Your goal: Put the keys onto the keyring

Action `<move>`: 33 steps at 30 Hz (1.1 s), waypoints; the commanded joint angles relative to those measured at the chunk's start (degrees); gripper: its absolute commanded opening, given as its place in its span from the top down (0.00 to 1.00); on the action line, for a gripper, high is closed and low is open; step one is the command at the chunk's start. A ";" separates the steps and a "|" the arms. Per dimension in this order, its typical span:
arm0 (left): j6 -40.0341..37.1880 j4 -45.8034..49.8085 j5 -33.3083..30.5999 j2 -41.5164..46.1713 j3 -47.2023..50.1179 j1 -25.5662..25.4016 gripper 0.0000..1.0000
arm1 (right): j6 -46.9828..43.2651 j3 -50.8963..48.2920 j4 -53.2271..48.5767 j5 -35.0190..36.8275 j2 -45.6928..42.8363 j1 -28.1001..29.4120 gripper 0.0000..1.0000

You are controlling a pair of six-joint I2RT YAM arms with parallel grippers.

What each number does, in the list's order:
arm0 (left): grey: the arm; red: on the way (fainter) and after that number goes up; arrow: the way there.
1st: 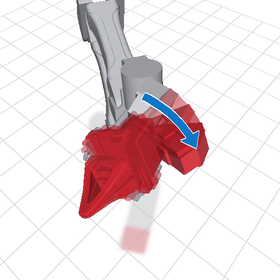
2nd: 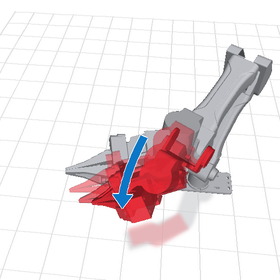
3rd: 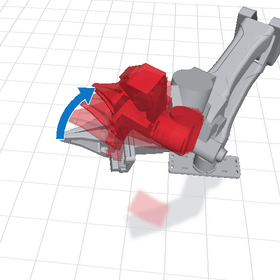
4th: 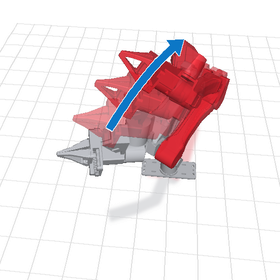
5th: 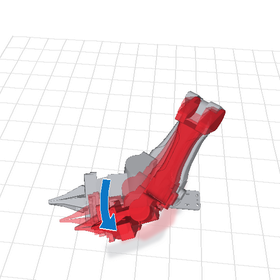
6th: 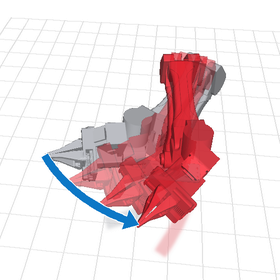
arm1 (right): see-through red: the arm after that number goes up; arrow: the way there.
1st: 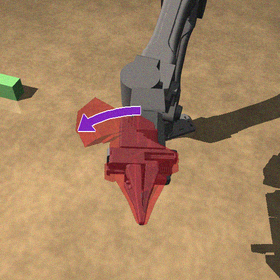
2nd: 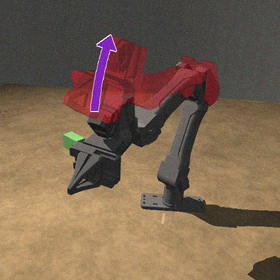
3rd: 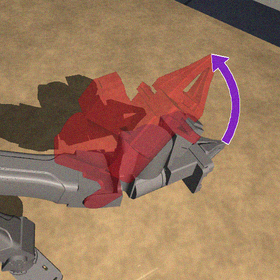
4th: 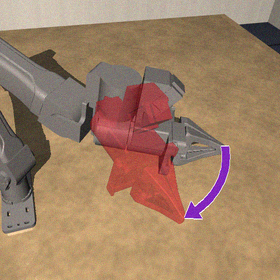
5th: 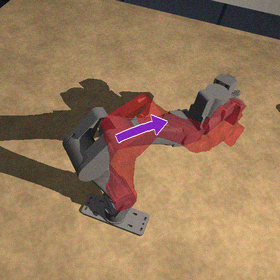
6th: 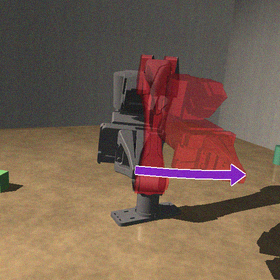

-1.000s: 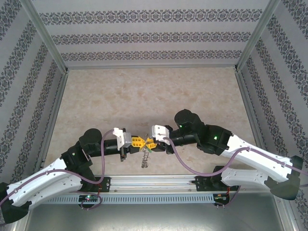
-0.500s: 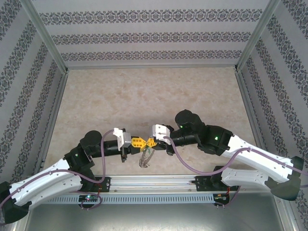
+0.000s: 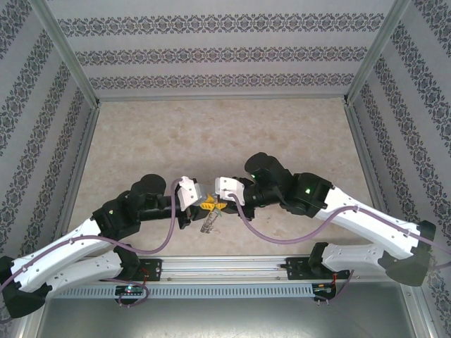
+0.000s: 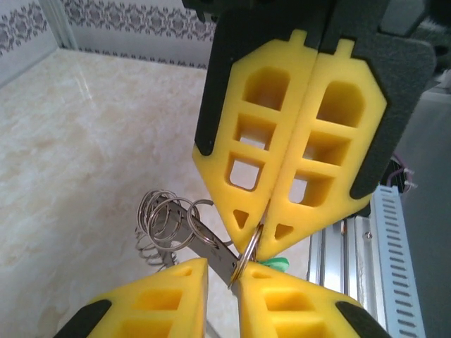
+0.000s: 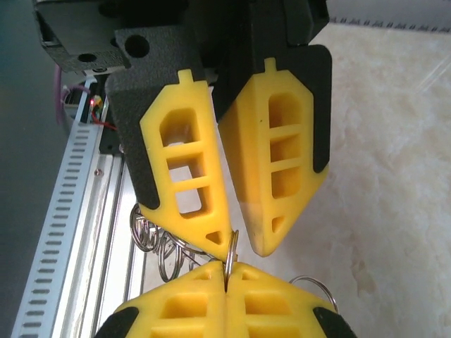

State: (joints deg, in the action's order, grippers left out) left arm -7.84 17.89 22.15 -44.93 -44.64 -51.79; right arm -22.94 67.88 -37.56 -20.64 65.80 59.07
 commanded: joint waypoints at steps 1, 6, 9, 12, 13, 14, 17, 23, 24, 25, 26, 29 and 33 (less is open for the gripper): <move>-2.01 0.71 0.15 -0.70 -2.23 -0.59 0.80 | -1.58 2.95 -0.97 -1.61 1.57 0.35 1.00; -1.74 -1.04 1.57 -0.21 -1.54 -0.60 0.81 | -1.39 3.21 -1.45 -2.57 2.72 0.00 1.00; -1.74 -2.01 3.09 -0.05 -1.03 -0.60 1.00 | -1.28 2.88 -1.46 -3.13 2.84 -0.01 1.00; -0.98 -5.59 4.58 0.85 0.69 -0.59 1.00 | -1.13 2.12 -0.71 -3.50 2.16 -0.27 1.00; -0.58 -7.08 5.00 1.49 1.43 -0.63 1.00 | -0.93 1.34 0.12 -3.99 1.48 -0.35 1.00; -0.21 -8.75 5.57 2.23 2.34 -0.59 1.00 | -0.44 0.39 1.26 -4.58 0.62 -0.44 1.00; 1.47 -14.80 7.40 4.82 5.29 -0.59 1.00 | 1.24 -2.74 5.04 -6.65 -2.43 -0.70 0.95; 4.94 -25.59 10.24 7.39 9.97 -0.59 1.00 | 4.16 -7.51 10.70 -9.04 -6.82 -1.06 0.90; 5.60 -27.31 10.53 7.39 10.55 -0.59 1.00 | 4.47 -7.91 11.13 -9.38 -7.10 -1.10 0.89; 6.03 -28.70 10.71 7.48 11.19 -0.59 1.00 | 4.76 -8.14 11.42 -9.58 -7.32 -1.15 0.89; 6.61 -30.35 10.80 7.65 11.82 -0.59 1.00 | 5.06 -8.42 11.68 -9.61 -7.38 -1.15 0.87; 7.81 -33.50 10.87 8.20 13.22 -0.59 1.00 | 5.36 -8.98 11.88 -9.80 -8.01 -1.15 0.83; 8.95 -35.75 10.97 9.01 14.52 -0.59 1.00 | 5.96 -10.02 12.76 -9.39 -9.30 -1.15 0.79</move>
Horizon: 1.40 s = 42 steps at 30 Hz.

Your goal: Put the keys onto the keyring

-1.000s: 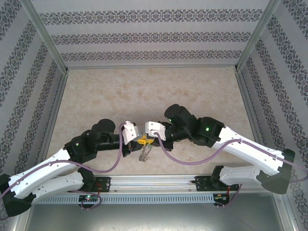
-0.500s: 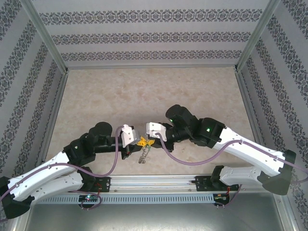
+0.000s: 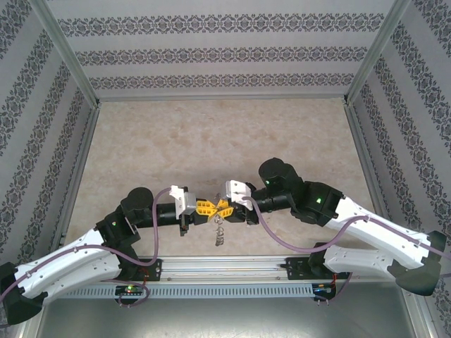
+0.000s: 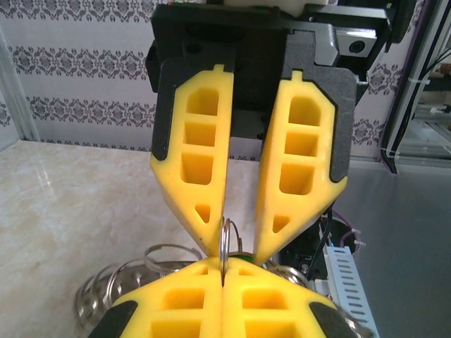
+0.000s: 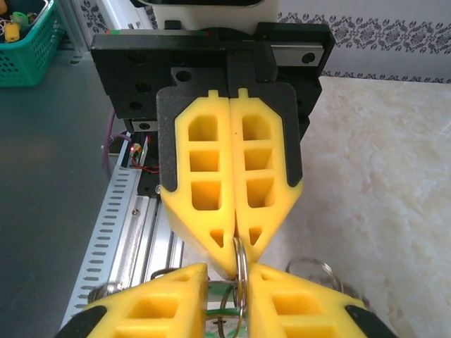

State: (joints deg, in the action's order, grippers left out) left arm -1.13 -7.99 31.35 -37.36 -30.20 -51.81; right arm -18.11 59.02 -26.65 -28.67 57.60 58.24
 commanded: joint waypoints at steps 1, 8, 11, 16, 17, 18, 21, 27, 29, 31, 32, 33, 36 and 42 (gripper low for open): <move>2.50 -10.55 1.87 1.75 0.41 -0.57 1.00 | 1.26 -1.42 2.08 -1.02 -1.41 -0.31 0.81; 4.26 -12.04 4.12 2.73 1.20 -0.57 1.00 | 1.59 -2.10 2.92 -0.52 -2.41 -0.32 0.91; 4.67 -11.30 4.33 3.25 1.24 -0.57 1.00 | 1.14 -1.96 2.84 -0.17 -2.43 -0.33 1.00; 0.20 1.60 0.94 3.01 -2.63 -0.57 0.97 | 0.13 -0.61 1.89 1.00 -2.06 -0.41 1.00; -1.26 5.22 -0.16 2.76 -3.91 -0.59 0.92 | -0.19 0.02 1.28 1.60 -1.80 -0.40 1.00; -2.82 8.65 -1.12 2.29 -5.34 -0.57 0.85 | -0.70 0.73 0.36 2.22 -1.35 -0.41 1.00; -6.79 17.12 -3.46 -0.14 -9.50 -0.57 0.81 | -2.18 3.40 -2.84 3.22 0.76 -0.32 1.00; -10.80 24.70 -4.18 -5.09 -14.20 -0.75 0.85 | -3.60 6.68 -6.78 4.26 4.01 0.22 1.00; -11.07 24.95 -4.20 -5.85 -14.52 -0.83 0.84 | -3.55 6.84 -6.67 3.81 3.90 0.30 1.00; -11.44 25.49 -4.41 -6.40 -14.79 -1.17 0.84 | -3.81 7.15 -7.00 3.42 3.90 0.20 1.00; -11.59 25.79 -4.50 -6.63 -14.89 -1.29 0.83 | -3.98 7.30 -7.26 3.27 3.86 0.29 1.00; -11.75 26.18 -4.82 -6.75 -15.14 -1.36 0.83 | -4.07 7.33 -7.40 2.94 3.87 0.22 1.00; -11.98 26.67 -5.43 -6.76 -15.27 -1.54 0.92 | -4.75 7.91 -8.38 2.46 4.26 0.25 1.00; -11.51 25.06 -5.56 -5.44 -14.73 -1.71 1.00 | -4.93 7.80 -8.85 1.60 4.46 0.30 1.00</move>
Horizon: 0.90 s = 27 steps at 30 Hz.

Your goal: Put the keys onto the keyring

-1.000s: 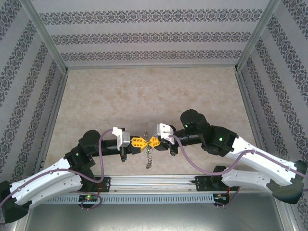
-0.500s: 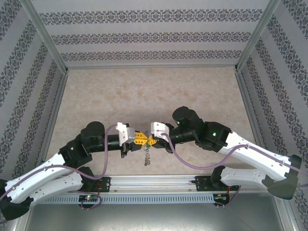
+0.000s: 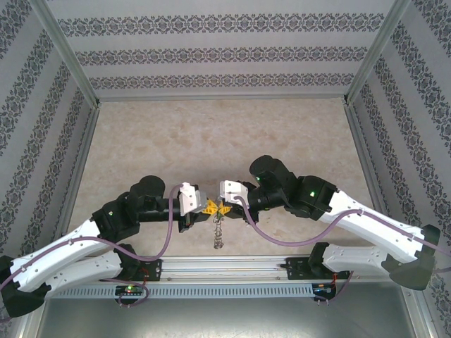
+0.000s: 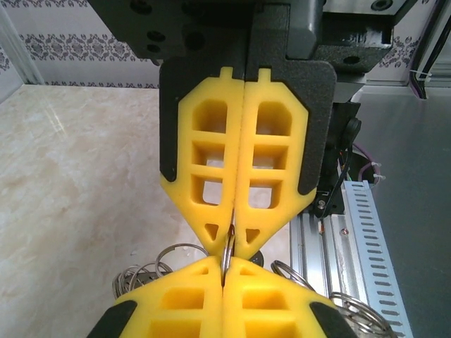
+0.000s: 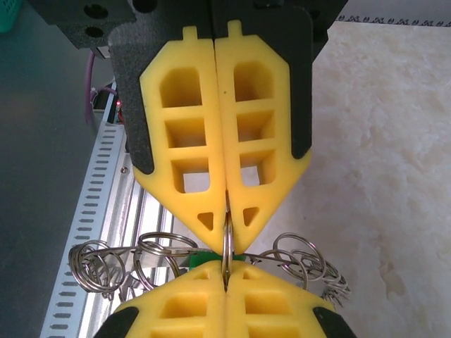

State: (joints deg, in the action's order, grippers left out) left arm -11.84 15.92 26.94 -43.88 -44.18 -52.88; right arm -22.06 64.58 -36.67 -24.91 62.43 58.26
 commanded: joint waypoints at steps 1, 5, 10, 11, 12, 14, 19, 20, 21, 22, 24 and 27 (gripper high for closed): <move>-0.37 0.11 -0.72 1.47 -0.45 -0.62 1.00 | -0.88 2.10 1.23 -2.16 -0.50 0.23 1.00; 2.49 -7.10 0.70 3.95 2.19 -0.64 1.00 | 0.04 0.27 3.40 -2.48 -1.79 0.28 0.97; 8.02 -22.00 3.29 7.08 8.29 -0.64 1.00 | 2.49 -3.05 8.84 -4.43 -4.35 0.28 0.89; 8.80 -23.93 3.53 7.37 9.14 -0.65 1.00 | 2.74 -3.38 9.42 -4.62 -4.71 0.26 0.89; 9.59 -26.08 3.73 7.70 10.06 -0.64 1.00 | 2.94 -3.75 9.96 -4.71 -4.97 0.21 0.88; 10.85 -29.72 4.11 8.46 11.70 -0.64 1.00 | 3.24 -4.24 10.68 -4.87 -5.47 0.19 0.88; 13.25 -36.84 4.04 9.56 14.88 -0.64 1.00 | 4.08 -5.45 12.08 -5.50 -6.13 0.19 0.87; 13.49 -37.30 4.28 9.44 15.07 -0.64 1.00 | 4.20 -5.52 12.12 -5.50 -6.18 0.18 0.87; 13.63 -37.89 4.50 9.26 15.30 -0.64 1.00 | 4.29 -5.73 12.22 -5.46 -6.13 0.20 0.87; 13.68 -38.17 4.71 9.16 15.48 -0.64 1.00 | 4.39 -5.80 12.23 -5.22 -6.10 0.19 0.87; 13.68 -38.62 4.88 9.07 15.61 -0.64 1.00 | 4.63 -6.02 11.94 -4.47 -6.12 0.19 0.87; 13.70 -39.33 4.89 9.07 15.97 -0.64 1.00 | 4.75 -6.28 11.79 -4.01 -6.26 0.19 0.87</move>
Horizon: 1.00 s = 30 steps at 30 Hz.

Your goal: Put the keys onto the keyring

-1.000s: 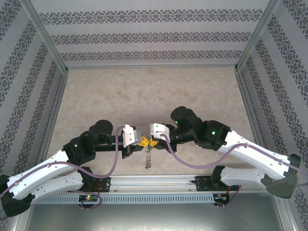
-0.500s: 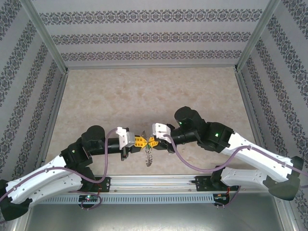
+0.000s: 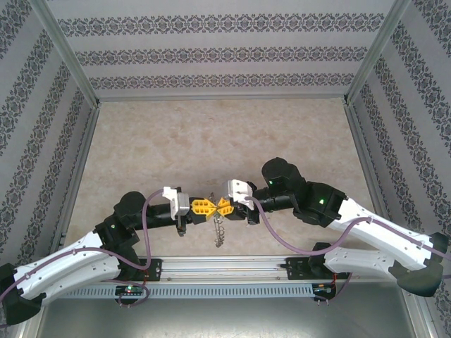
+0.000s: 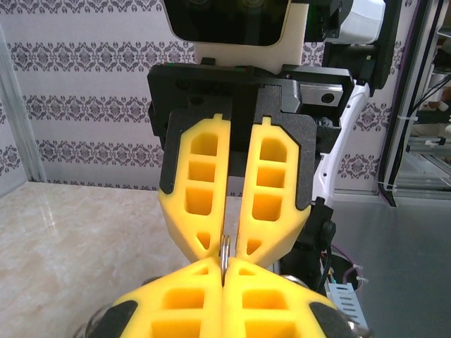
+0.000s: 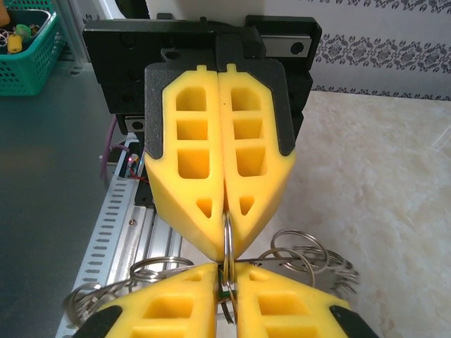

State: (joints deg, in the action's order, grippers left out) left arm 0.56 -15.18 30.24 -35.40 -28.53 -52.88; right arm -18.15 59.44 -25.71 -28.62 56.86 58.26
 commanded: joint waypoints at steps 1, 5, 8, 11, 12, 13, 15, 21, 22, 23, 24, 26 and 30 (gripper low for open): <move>1.29 -8.16 1.60 0.66 0.35 -0.64 1.00 | 0.78 -1.23 0.99 -0.29 -0.78 0.19 0.89; 1.29 -8.08 1.60 0.59 0.42 -0.64 1.00 | 0.53 -1.35 1.28 -0.15 -0.95 0.01 0.99; 0.50 -5.41 0.55 0.12 -0.22 -0.64 1.00 | -0.02 -1.05 1.06 0.07 -0.87 -0.06 1.00; -3.03 5.83 -2.15 -0.95 -4.26 -0.64 0.99 | -0.65 -0.43 -0.15 1.68 -0.99 -0.18 1.00; -4.59 10.17 -3.36 -1.43 -5.75 -0.66 0.94 | -0.88 0.05 -1.05 2.31 -0.92 -0.16 1.00; -6.36 14.21 -4.66 -2.02 -7.14 -0.64 0.88 | -1.15 0.71 -1.99 2.74 -0.54 -0.25 1.00; -9.48 21.09 -6.60 -3.88 -9.91 -0.64 0.84 | -1.97 2.14 -4.38 3.60 0.71 -0.27 1.00; -12.55 29.00 -7.06 -7.55 -14.43 -0.73 0.87 | -3.50 5.84 -8.78 4.19 4.38 0.23 1.00; -12.60 29.38 -7.17 -7.66 -14.72 -0.69 0.87 | -3.71 5.94 -8.89 4.19 4.41 0.36 1.00; -12.58 29.57 -7.29 -7.86 -14.84 -0.74 0.88 | -3.81 5.87 -8.89 4.19 4.40 0.49 1.00; -12.59 29.55 -7.06 -7.92 -14.73 -0.74 0.92 | -3.92 6.06 -8.90 4.14 4.47 0.58 1.00; -12.44 29.61 -6.28 -7.97 -14.73 -0.73 1.00 | -4.21 6.38 -9.32 4.14 4.49 0.62 1.00; -11.38 27.42 -4.40 -6.68 -14.06 -0.69 1.00 | -4.59 6.51 -9.67 4.45 4.41 0.62 1.00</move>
State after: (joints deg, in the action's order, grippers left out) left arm -10.55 11.22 25.52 -43.16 -41.71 -53.21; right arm -21.43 63.55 -35.42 -23.20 61.89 58.28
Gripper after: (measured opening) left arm 0.064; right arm 0.044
